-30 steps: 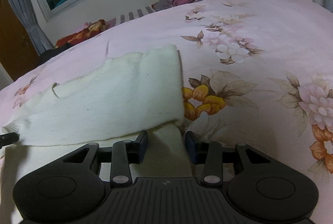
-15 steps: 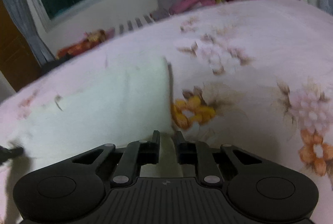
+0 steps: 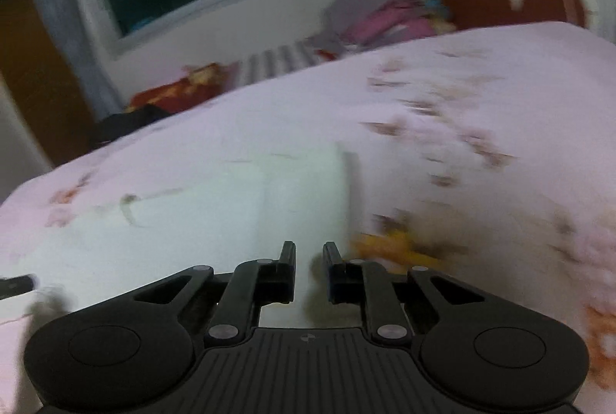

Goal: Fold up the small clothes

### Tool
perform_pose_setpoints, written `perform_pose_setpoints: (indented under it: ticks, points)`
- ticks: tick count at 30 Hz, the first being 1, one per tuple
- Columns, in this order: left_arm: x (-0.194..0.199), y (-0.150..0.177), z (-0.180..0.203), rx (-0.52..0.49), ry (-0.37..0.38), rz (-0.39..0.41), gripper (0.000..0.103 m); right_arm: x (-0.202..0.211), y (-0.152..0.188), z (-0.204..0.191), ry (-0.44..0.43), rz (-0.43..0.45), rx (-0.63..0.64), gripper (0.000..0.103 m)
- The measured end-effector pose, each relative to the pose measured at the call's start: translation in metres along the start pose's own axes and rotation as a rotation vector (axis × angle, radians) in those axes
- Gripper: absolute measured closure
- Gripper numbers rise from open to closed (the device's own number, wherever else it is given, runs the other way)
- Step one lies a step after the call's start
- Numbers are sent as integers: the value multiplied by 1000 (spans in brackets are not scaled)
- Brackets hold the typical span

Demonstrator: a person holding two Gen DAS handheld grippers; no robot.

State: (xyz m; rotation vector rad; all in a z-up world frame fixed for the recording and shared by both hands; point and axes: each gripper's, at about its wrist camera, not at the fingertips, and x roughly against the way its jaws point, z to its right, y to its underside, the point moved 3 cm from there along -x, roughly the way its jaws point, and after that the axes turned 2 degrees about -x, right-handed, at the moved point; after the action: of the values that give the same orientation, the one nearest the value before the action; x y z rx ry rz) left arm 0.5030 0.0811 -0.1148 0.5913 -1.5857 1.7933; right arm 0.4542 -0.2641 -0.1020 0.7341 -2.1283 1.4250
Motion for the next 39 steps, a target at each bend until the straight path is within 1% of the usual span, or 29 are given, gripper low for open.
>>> perform_pose_setpoints:
  ticks: [1,3,5,6,8,10,12,13,14,15,16,18,20,22,23,25,27,29,30,33,35,37,38,39]
  points:
    - [-9,-2,11,-13,20,-6,62,-10,-2,-13,-31,-10,17,87]
    - [-30,-4,36,-43,48,-24,53,-30,-3,-37,-93,-31,63,87]
    - [-46,-6,60,-61,114,-37,53,-50,0,-59,-146,-67,109,87]
    - [-50,-6,69,-84,126,-29,53,-59,1,-66,-158,-84,133,87]
    - [-56,-6,76,-130,112,-25,54,-72,1,-69,-170,-112,167,87]
    - [-61,-5,62,-146,49,-26,56,-77,-8,-56,-126,-104,171,87]
    - [-64,-4,40,-132,-13,-23,56,-81,-28,-23,-37,-73,111,87]
    - [-65,-4,25,-113,-26,-18,56,-83,-38,-6,5,-63,77,87]
    - [-64,-4,18,-104,-20,-15,56,-87,-49,11,54,-53,53,87]
    - [-63,-4,15,-111,-7,-15,56,-92,-58,23,85,-54,35,87]
    - [-62,-5,15,-132,-6,-14,56,-100,-65,34,86,-77,21,87]
    - [-63,-3,24,-206,-32,-13,54,-108,-72,36,69,-92,47,87]
    - [-63,-1,25,-218,-41,-11,53,-110,-74,31,79,-107,101,87]
    - [-56,-4,27,-196,-40,-18,54,-107,-72,29,94,-119,126,87]
    - [-51,-6,28,-182,-27,-6,54,-100,-67,28,96,-120,121,87]
    - [-40,-2,32,-168,-4,12,54,-81,-59,19,61,-105,130,87]
    - [-43,2,34,-167,-1,-3,54,-68,-44,13,43,-116,149,87]
    - [-47,9,33,-172,-16,-34,53,-60,-27,9,40,-137,154,87]
    - [-48,13,33,-178,-29,-38,53,-57,-19,8,43,-147,159,87]
    - [-40,20,30,-181,-46,-30,53,-39,1,8,56,-140,160,87]
    - [-33,24,23,-175,-44,-26,53,-29,10,7,75,-129,203,87]
    - [-29,29,17,-173,-46,-20,53,-23,19,0,116,-109,308,87]
    - [-27,30,16,-172,-44,-20,53,-22,20,-3,127,-107,332,87]
    - [-25,31,15,-172,-46,-22,53,-18,19,-6,115,-101,324,87]
